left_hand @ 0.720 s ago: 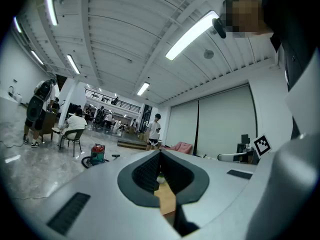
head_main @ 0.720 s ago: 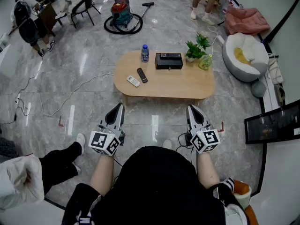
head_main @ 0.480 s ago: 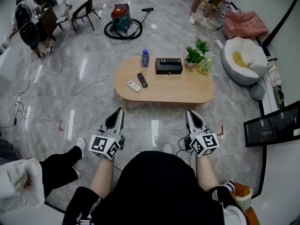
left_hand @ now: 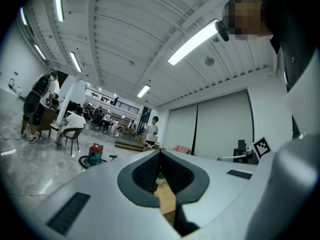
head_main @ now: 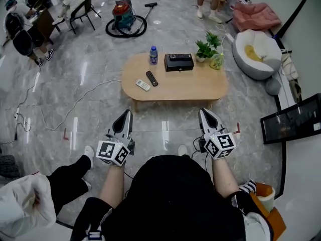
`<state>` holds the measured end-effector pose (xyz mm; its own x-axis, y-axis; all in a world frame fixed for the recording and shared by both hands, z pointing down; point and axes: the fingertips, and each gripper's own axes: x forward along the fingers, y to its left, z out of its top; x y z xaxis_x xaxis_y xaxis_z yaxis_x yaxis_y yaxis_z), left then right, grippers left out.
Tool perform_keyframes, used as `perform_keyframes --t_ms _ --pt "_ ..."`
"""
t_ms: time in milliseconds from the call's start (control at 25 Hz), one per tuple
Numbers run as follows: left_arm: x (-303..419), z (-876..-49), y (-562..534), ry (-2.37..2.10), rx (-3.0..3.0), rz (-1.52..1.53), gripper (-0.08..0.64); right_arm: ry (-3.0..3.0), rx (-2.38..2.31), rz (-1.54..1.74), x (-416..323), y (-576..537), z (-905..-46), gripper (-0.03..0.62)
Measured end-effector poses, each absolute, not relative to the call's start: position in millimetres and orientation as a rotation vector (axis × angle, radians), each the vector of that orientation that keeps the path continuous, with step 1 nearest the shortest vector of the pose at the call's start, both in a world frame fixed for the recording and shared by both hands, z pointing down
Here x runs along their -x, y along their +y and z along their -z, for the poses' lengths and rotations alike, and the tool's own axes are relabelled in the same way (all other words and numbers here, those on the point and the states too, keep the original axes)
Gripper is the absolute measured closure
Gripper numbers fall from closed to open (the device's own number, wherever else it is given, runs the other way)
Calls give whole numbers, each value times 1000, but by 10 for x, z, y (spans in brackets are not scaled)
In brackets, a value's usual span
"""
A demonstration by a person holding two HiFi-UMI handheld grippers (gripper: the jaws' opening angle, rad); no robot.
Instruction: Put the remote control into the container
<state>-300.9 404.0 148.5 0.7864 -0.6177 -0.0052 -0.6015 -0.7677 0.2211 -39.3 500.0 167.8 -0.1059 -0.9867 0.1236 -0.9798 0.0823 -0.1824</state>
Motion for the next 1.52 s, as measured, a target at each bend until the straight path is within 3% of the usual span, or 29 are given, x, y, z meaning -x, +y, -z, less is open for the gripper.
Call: perform_keyframes --t_ms 640,1520 --pt "3331 -1566 3807 -966 -2778 98 554 2092 2198 407 343 4880 -1806 584" --pt "1772 -1506 2618 -1056 -2804 17 554 2197 2024 435 -1164 3323 -1908 583"
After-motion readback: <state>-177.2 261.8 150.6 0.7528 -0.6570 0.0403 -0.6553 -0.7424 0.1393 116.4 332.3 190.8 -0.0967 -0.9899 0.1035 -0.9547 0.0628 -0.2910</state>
